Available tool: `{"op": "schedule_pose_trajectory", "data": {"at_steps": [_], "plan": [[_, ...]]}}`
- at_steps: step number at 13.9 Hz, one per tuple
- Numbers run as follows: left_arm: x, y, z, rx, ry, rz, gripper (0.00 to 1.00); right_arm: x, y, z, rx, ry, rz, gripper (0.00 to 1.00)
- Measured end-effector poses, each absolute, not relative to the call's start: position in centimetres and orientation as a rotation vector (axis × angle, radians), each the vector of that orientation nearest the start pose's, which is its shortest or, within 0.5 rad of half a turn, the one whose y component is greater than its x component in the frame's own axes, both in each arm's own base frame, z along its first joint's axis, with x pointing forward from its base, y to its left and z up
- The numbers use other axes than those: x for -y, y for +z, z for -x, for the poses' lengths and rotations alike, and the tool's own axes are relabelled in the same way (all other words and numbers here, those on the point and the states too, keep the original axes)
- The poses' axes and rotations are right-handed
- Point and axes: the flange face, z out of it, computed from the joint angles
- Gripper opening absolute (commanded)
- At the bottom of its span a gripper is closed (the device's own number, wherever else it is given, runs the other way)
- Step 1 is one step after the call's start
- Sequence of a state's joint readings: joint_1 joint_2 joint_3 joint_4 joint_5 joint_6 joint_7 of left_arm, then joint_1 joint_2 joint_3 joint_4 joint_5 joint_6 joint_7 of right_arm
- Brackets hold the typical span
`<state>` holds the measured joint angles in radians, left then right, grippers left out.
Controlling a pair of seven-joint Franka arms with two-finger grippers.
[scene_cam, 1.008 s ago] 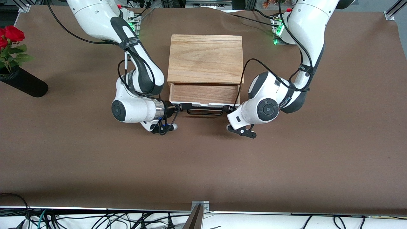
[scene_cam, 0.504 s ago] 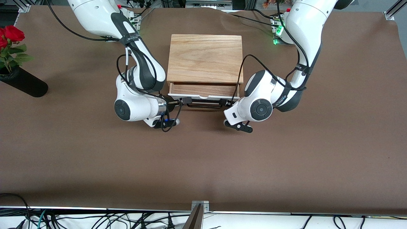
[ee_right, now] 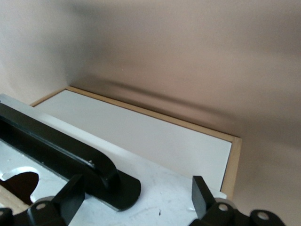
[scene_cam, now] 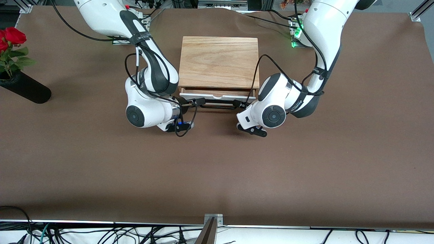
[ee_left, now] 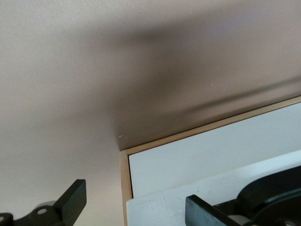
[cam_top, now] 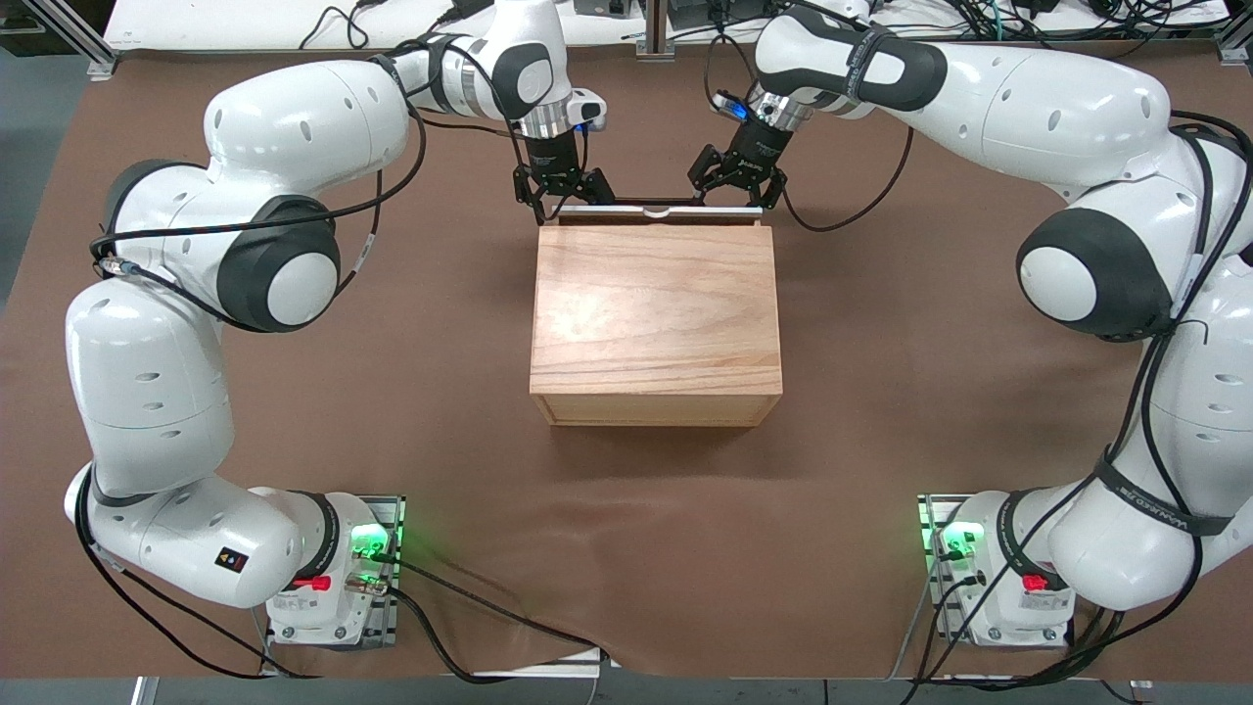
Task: Close drawer with both arms simultaneously
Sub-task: 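Push the drawer front into the box with both grippers together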
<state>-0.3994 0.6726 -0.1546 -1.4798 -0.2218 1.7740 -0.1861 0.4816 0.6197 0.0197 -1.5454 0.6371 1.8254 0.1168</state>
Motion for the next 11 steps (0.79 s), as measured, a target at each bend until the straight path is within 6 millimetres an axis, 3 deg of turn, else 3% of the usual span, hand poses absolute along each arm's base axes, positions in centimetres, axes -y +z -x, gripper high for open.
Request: {"op": "schedule_pose_trajectory", "data": {"at_steps": [3,5,11], "plan": [[35.8,26.1,-56.1,-0.438,0.784,3.161,1.00,-36.7,27.6,-56.0,0.152,0.713,2.592,1.00],[36.2,26.2,-55.7,-0.443,0.787,3.161,1.00,-37.6,27.1,-54.4,0.172,0.798,2.587,1.00],[36.3,26.2,-55.6,-0.432,0.793,3.157,1.00,-37.9,27.2,-54.2,0.178,0.798,2.601,1.00]]}}
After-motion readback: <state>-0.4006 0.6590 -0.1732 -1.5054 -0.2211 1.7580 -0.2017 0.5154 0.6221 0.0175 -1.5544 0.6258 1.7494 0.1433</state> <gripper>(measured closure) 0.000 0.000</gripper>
